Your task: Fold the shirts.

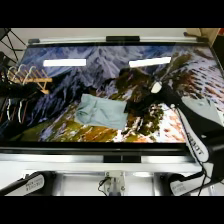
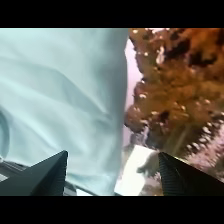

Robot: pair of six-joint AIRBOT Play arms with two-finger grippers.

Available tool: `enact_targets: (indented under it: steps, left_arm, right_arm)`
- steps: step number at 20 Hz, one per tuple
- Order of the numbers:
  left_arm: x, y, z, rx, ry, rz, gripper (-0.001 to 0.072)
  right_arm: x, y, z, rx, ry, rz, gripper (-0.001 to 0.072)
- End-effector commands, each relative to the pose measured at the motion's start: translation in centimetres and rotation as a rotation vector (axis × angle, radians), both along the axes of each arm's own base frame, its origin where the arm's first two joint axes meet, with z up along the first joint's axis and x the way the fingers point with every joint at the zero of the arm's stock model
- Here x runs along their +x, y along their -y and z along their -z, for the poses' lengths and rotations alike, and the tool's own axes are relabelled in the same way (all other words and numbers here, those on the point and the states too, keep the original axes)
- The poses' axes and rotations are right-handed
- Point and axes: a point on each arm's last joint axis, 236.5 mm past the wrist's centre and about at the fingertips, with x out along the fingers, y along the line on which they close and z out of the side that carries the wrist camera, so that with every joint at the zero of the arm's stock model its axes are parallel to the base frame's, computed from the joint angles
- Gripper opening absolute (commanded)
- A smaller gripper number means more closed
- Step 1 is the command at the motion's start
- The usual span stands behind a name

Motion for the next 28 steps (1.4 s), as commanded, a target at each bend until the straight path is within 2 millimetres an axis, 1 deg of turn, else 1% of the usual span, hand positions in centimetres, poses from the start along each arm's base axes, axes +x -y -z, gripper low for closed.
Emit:
enact_targets:
  steps: [1, 3, 4, 5, 6, 7, 8, 9, 10, 11, 12, 14, 16, 17, 19, 20, 21, 23, 25, 28]
  left_arm:
    - [-0.2, 0.1, 0.1, 0.001, -0.005, 0.011, 0.0028]
    - [-0.2, 0.1, 0.1, 0.001, -0.005, 0.011, 0.0028]
    - [-0.2, 0.1, 0.1, 0.005, -0.002, 0.017, 0.0028]
    - [-0.2, 0.1, 0.1, 0.007, 0.000, 0.020, 0.0028]
    - [-0.2, 0.1, 0.1, 0.007, 0.000, 0.019, 0.0028]
    - [-0.2, 0.1, 0.1, 0.007, 0.000, 0.019, 0.0028]
    - [-0.2, 0.1, 0.1, 0.006, -0.001, 0.020, 0.0028]
    - [-0.2, 0.1, 0.1, 0.006, -0.001, 0.020, 0.0028]
    - [-0.2, 0.1, 0.1, 0.006, -0.001, 0.020, 0.0028]
    - [-0.2, 0.1, 0.1, 0.006, -0.001, 0.020, 0.0028]
    - [-0.2, 0.1, 0.1, 0.006, -0.001, 0.020, 0.0028]
    - [-0.2, 0.1, 0.1, 0.006, -0.001, 0.020, 0.0028]
    - [-0.2, 0.1, 0.1, 0.006, -0.001, 0.020, 0.0028]
    - [-0.2, 0.2, 0.1, 0.006, -0.001, 0.021, 0.0028]
    - [-0.2, 0.3, 0.1, 0.006, -0.001, 0.025, 0.0028]
    - [-0.2, 0.4, 0.1, 0.006, -0.001, 0.026, 0.0028]
    - [-0.2, 0.5, 0.0, 0.002, 0.000, 0.028, 0.0028]
    - [-0.2, 0.7, 0.0, -0.002, 0.001, 0.030, 0.0028]
    - [-0.1, 0.9, -0.2, -0.013, 0.005, 0.030, 0.0028]
    - [-0.1, 0.9, -0.2, -0.016, 0.005, 0.031, 0.0028]
  right_arm:
    - [0.7, -2.8, 1.8, 0.088, -0.011, 0.043, 0.0678]
    - [1.0, -3.7, 2.3, 0.120, -0.025, 0.071, 0.0674]
    - [0.9, -4.3, 2.2, 0.153, -0.028, 0.065, 0.0659]
    - [0.9, -5.0, 1.9, 0.189, -0.021, 0.049, 0.0601]
    - [1.0, -5.5, 1.5, 0.220, 0.004, 0.024, 0.0457]
    - [1.3, -5.8, 1.0, 0.245, 0.027, 0.012, 0.0173]
    - [2.0, -6.1, 0.2, 0.275, 0.047, 0.017, 0.0075]
    - [2.7, -6.3, -1.5, 0.319, 0.085, -0.002, 0.0071]
    - [3.6, -6.2, -3.8, 0.363, 0.132, -0.024, 0.0071]
    - [4.4, -5.9, -6.4, 0.400, 0.185, -0.050, 0.0071]
    - [5.2, -5.0, -9.6, 0.421, 0.244, -0.077, 0.0071]
    - [6.7, -2.3, -15.9, 0.441, 0.355, -0.090, 0.0070]
    - [8.0, 1.4, -21.3, 0.415, 0.438, -0.031, 0.0070]
    - [8.3, 3.7, -23.5, 0.383, 0.471, 0.008, 0.0070]
    - [8.6, 8.1, -26.5, 0.312, 0.511, 0.089, 0.0070]
    - [8.6, 8.9, -26.9, 0.299, 0.520, 0.101, 0.0070]
    - [8.6, 13.1, -28.4, 0.228, 0.563, 0.154, 0.0070]
    - [8.8, 18.2, -28.9, 0.145, 0.593, 0.234, 0.0070]
    - [9.0, 22.6, -28.6, 0.093, 0.597, 0.319, 0.0070]
    - [8.9, 28.8, -27.0, -0.064, 0.596, 0.417, 0.0070]
